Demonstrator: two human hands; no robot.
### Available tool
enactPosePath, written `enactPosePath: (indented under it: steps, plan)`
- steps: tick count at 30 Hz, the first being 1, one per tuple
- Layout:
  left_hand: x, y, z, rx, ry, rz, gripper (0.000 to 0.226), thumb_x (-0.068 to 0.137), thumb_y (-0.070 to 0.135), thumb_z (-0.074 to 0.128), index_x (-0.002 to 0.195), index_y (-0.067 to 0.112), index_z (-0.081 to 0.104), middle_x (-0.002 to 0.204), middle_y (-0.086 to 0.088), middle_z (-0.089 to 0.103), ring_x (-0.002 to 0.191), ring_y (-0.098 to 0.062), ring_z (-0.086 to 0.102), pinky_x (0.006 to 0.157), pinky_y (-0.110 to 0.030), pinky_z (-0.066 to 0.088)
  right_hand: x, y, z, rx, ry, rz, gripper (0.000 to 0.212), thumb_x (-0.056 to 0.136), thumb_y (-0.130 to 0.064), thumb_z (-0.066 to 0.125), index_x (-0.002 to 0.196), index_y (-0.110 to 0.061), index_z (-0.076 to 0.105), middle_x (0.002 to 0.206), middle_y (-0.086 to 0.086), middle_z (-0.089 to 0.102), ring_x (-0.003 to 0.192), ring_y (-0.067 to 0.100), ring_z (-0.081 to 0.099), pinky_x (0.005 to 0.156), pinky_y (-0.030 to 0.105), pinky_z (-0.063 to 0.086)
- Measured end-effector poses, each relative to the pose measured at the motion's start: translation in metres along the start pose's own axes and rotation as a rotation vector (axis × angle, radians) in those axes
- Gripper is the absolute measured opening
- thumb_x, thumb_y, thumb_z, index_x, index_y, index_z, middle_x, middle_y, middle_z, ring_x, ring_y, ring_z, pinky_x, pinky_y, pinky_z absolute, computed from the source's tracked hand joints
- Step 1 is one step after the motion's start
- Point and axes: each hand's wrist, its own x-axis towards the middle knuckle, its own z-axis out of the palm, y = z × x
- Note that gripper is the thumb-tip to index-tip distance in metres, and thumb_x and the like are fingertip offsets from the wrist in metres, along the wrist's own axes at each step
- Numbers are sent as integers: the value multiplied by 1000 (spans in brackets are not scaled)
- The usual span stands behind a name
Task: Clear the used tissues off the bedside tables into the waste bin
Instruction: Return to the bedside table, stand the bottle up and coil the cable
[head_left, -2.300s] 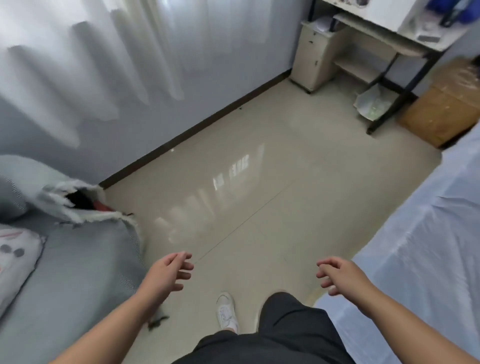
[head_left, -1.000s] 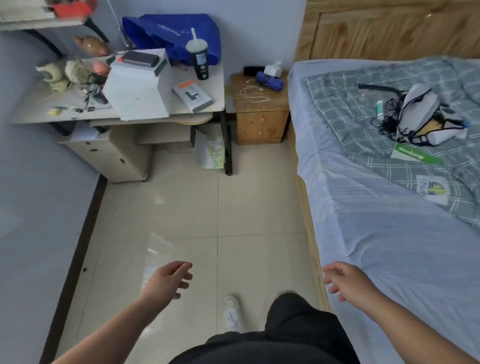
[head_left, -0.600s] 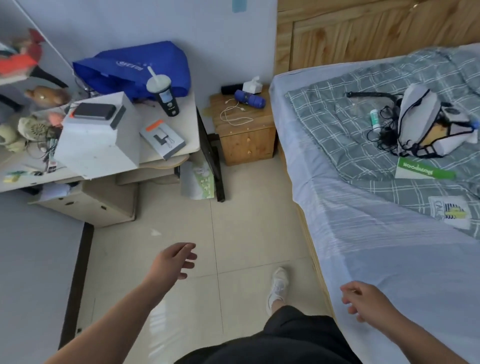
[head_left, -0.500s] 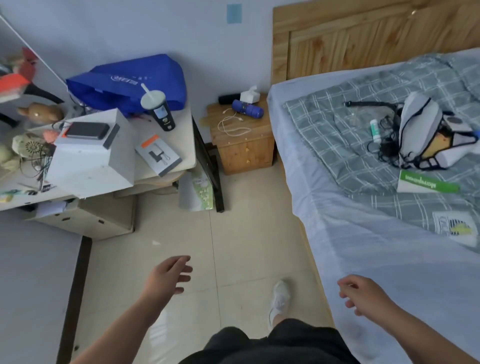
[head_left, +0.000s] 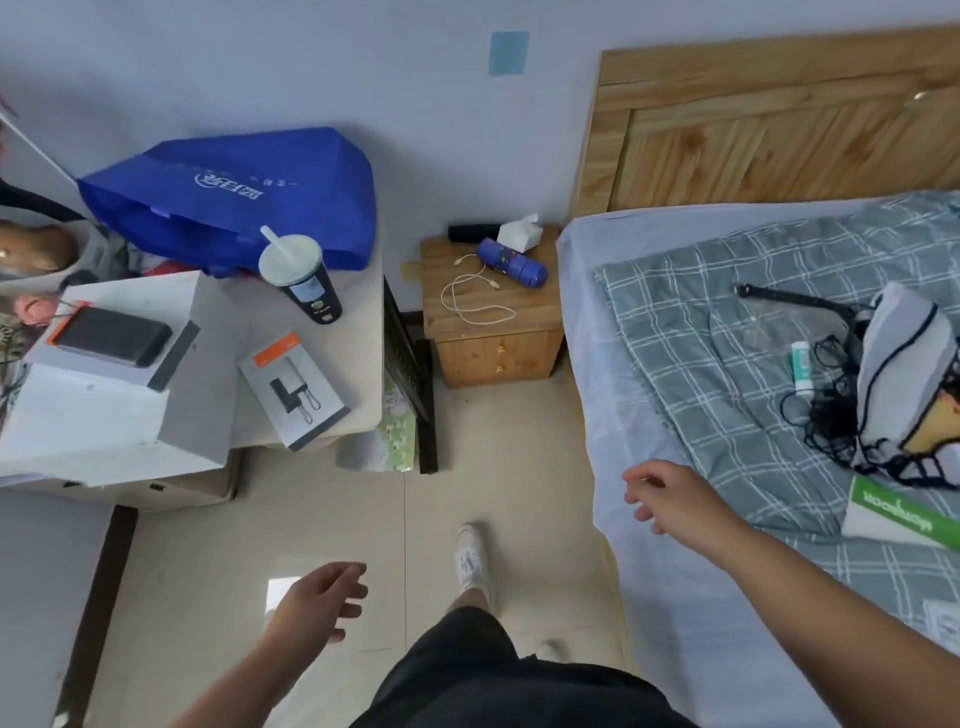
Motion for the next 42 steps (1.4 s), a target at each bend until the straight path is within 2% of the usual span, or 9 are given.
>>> enactPosePath:
  steps: [7,10,19,24,29,33,38,40,42]
  plan:
    - [84,152,5,147,-148,121,18,107,33,59,109,25,75,102,-2,79,93,-23,74,70,-31,56,56,-55,-22,38,38,95,14,101,-18,57,106,-24,69,99,3,75,84,22,72,69,33,56]
    - [113,218,13,168,-185,185,20,108,35,58,109,25,74,102,-1,79,95,-23,75,76,-36,59,76,-57,-39,52,56,156,14,101,-13,58,106,-19,69,98,8,75,77,22,70,65,33,53]
    - [212,363,49,151,-163,211,17,106,40,59,111,36,74,98,6,82,91,-15,77,82,-39,63,206,-62,-109,-17,-2,246,13,96,-14,62,103,-19,71,93,4,76,73,21,72,57,29,51]
    - [240,404,64,99,-97,137,16,106,40,58,111,37,73,93,14,82,91,-14,78,85,-41,65,293,-111,-155,-117,-76,174,11,94,-21,63,92,-26,72,88,0,77,71,15,74,56,25,53]
    - [251,423,73,42,-48,56,16,106,36,60,109,33,75,96,3,82,93,-22,76,83,-42,63,363,-181,-180,-188,-129,80,16,96,-23,57,92,-22,72,91,8,77,73,25,72,58,33,54]
    - [269,431,72,29,-54,19,15,107,34,59,111,31,73,101,0,80,95,-23,76,82,-41,62,400,-235,-178,-220,-154,30,17,95,-28,56,91,-27,72,89,1,76,77,25,74,61,33,54]
    - [305,450,71,18,-104,-4,17,107,32,59,105,29,76,99,-3,81,96,-26,75,72,-32,60,428,-278,-158,-226,-160,1,13,97,-24,58,89,-28,69,89,-1,75,66,12,69,57,25,50]
    - [320,461,72,14,-137,-2,18,107,31,60,103,28,77,97,-5,81,97,-29,75,66,-27,58,435,-289,-149,-215,-159,22,11,96,-25,59,92,-28,69,91,-2,75,73,14,71,61,27,51]
    - [337,470,75,13,-159,-13,19,107,31,60,103,25,78,97,-6,81,97,-29,75,67,-29,57,446,-295,-141,-201,-158,43,12,95,-28,58,97,-29,70,92,-5,75,79,17,74,65,29,53]
